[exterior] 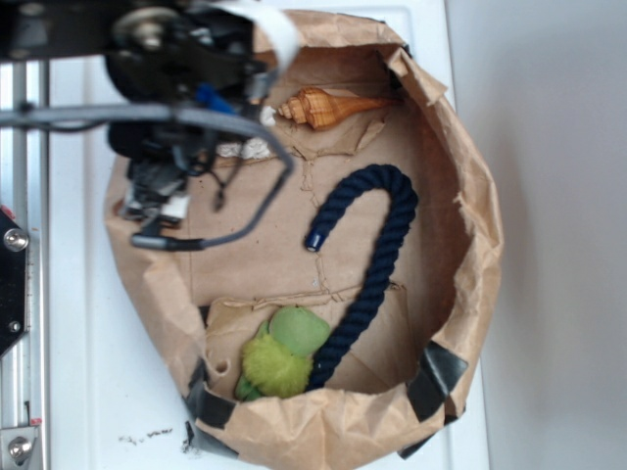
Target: Grab the white paper.
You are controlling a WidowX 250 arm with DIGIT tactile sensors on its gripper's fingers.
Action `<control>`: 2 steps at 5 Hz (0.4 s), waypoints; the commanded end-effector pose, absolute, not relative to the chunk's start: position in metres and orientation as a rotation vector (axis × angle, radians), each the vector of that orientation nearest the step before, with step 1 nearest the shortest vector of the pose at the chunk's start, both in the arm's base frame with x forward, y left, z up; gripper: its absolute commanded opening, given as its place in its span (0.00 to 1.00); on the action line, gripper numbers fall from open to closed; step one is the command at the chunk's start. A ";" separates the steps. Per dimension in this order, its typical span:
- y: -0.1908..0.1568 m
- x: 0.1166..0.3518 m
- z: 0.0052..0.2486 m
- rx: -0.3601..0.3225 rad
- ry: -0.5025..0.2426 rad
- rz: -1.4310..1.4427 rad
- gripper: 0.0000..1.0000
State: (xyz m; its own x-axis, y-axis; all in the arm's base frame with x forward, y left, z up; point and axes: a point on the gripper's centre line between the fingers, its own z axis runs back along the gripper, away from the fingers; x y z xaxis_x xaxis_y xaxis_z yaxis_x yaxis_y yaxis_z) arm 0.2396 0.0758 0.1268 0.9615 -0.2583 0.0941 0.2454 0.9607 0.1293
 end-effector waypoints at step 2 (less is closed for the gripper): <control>0.078 0.281 0.134 0.163 -0.168 -0.167 1.00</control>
State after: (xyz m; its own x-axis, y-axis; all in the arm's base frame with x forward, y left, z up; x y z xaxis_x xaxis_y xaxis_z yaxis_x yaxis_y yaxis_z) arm 0.2701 0.0763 0.1145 0.9815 -0.1640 0.0987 0.1479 0.9771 0.1533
